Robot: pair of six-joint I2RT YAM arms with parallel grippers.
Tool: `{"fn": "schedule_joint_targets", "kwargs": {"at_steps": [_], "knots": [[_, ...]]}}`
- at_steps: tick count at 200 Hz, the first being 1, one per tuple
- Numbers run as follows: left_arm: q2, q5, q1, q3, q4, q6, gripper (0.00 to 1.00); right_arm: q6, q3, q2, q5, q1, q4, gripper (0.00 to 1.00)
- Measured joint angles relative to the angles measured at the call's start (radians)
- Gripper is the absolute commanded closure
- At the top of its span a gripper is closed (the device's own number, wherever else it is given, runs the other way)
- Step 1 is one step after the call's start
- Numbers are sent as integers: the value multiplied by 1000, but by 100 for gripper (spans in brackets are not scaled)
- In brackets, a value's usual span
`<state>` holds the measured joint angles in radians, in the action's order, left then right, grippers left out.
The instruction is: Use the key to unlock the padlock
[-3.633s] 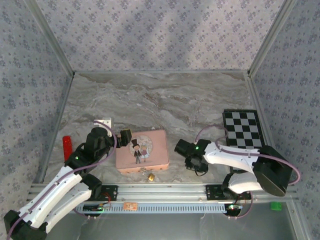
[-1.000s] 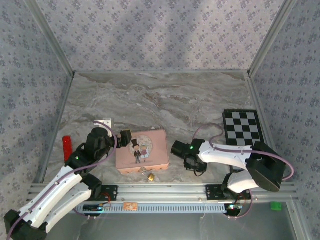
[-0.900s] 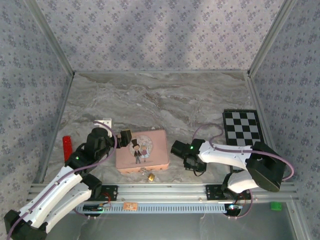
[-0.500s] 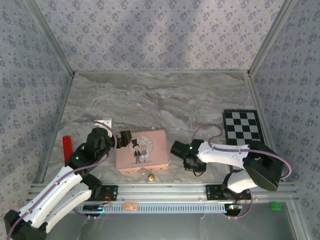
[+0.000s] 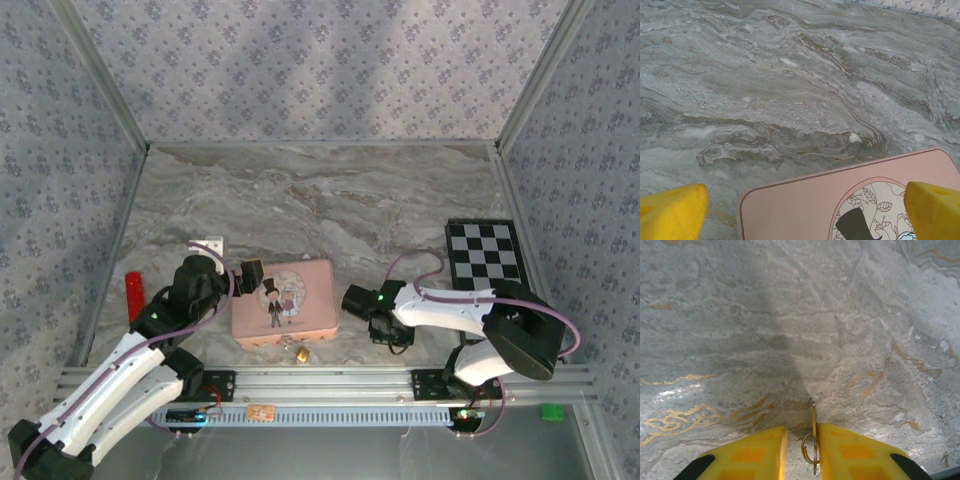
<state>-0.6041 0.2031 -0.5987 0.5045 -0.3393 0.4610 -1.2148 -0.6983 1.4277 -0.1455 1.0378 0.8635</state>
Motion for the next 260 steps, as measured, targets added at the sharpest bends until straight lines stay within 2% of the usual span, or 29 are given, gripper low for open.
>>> {"fn": "schedule_joint_targets", "kwargs": {"at_steps": [121,141,164,187,211,260], "knots": [[-8,0,0,0,0,5,0,9,-4,-19,-10,12,14,100],[-29,0,0,0,0,18,0,60,-34,-68,-27,7,35,100],[-72,-6,0,13,-1,31,0,195,-101,-175,-34,-28,2,100],[-115,-43,0,66,-5,40,0,369,-171,-262,-31,-64,-116,100],[-145,-149,6,144,6,42,0,557,-198,-301,13,-77,-325,100],[-183,-465,61,251,64,59,0,840,-137,-252,322,-167,-895,100]]}}
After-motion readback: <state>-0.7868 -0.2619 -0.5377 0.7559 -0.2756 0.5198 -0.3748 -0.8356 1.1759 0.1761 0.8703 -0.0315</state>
